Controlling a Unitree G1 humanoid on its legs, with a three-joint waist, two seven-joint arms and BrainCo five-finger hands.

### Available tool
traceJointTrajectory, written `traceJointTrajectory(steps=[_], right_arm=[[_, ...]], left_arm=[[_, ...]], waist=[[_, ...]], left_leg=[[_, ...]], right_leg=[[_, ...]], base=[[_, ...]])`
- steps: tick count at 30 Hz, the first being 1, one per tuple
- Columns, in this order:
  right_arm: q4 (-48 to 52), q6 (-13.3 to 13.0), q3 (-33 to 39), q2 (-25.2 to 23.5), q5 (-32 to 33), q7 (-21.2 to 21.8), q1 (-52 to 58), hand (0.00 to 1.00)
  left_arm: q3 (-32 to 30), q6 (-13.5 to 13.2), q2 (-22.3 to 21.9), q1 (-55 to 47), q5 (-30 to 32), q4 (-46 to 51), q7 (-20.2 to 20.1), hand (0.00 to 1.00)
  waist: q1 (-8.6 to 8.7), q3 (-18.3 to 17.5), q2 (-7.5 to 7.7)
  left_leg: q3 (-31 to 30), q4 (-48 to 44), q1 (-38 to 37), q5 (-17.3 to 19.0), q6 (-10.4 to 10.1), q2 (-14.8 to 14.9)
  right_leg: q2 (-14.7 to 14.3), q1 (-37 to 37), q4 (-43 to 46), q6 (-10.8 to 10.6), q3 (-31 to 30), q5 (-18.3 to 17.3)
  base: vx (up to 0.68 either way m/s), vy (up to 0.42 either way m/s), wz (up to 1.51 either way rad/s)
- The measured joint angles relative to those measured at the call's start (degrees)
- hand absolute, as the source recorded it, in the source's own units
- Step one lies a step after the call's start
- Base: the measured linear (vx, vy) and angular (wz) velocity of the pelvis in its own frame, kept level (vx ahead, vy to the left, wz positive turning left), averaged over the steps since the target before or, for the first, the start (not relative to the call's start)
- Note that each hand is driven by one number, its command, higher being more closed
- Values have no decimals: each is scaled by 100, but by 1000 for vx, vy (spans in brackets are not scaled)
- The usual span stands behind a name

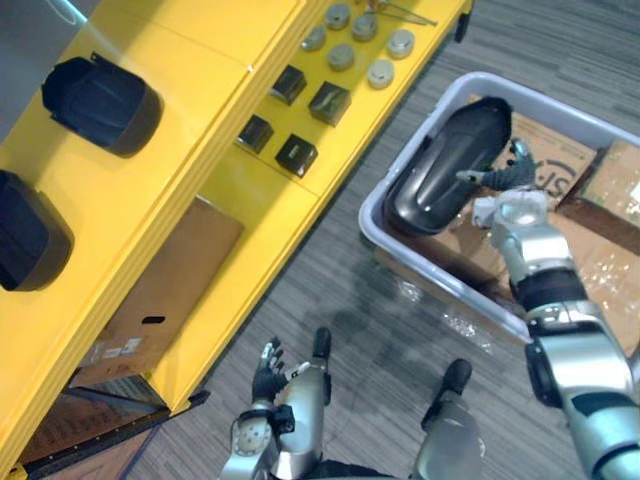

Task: Walk over and take plastic housings, then place them on the shelf

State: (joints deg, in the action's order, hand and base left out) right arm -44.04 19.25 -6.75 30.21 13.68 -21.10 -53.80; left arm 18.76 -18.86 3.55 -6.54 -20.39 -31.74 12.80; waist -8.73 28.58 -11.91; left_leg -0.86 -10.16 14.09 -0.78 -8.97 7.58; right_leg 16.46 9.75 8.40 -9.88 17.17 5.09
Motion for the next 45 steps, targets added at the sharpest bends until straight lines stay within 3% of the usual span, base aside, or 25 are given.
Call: traceJointTrajectory(steps=[3, 14, 22, 23, 29, 34, 40, 45], right_arm=[[-278, 204, 0, -11, -47, -61, -16, 0], [-706, 361, 4, -8, -160, -132, -180, 0], [-1549, 360, -262, 212, -606, 395, -587, 0], [-1697, 370, -386, 324, -762, 560, -639, 100], [-2123, 747, -885, 622, -1913, 1265, -828, 100], [-2291, 895, -1370, 750, -2914, 1642, -1021, 100], [-2501, 1152, -1611, 887, -3530, 1754, -1135, 100], [-2793, 1611, -1565, 948, -3526, 1852, -1147, 100]], left_arm=[[3, -13, 2, 77, 0, -102, -2, 0], [73, -7, 40, 193, -132, -234, 2, 0], [196, -13, 59, 280, -186, -363, -1, 0], [235, -14, 59, 304, -186, -425, -5, 0], [326, -48, 50, 322, -221, -548, -60, 0], [430, -107, 69, 317, -227, -546, -192, 0], [476, -115, 74, 293, -229, -538, -308, 0], [475, -168, 114, 237, -227, -516, -410, 0]], waist=[[1, 0, 0], [-6, -17, 25], [-48, -56, -18], [-65, -113, -63], [-304, -271, -220], [-352, -300, -261], [-485, -357, -340], [-497, -356, -341]], left_leg=[[-2, 6, 4, -10, -1, 0], [-6, 21, 11, -32, 0, -1], [-70, 17, 61, -57, 9, -24], [-161, 15, 125, -79, 3, -40], [-289, 34, 196, -138, 3, -58], [-373, 201, 195, -268, -3, -69], [-508, 293, 200, -331, -28, -75], [-547, 375, 214, -386, -35, -86]], right_leg=[[-1, 6, -2, -1, 1, 10], [1, 13, -5, -2, 8, 17], [25, 10, 4, -3, 96, 16], [29, 10, 4, -2, 177, 15], [44, 8, 34, 13, 304, 0], [60, 17, 60, 33, 426, -18], [64, 9, 109, 43, 559, -71], [76, 12, 109, 44, 622, -81]], base=[[0, 0, 0], [0, 0, 0], [-1, 0, 5], [-13, -7, 23], [-20, -5, 12], [-36, -10, 9], [-20, -18, 11], [-3, -14, 5]])
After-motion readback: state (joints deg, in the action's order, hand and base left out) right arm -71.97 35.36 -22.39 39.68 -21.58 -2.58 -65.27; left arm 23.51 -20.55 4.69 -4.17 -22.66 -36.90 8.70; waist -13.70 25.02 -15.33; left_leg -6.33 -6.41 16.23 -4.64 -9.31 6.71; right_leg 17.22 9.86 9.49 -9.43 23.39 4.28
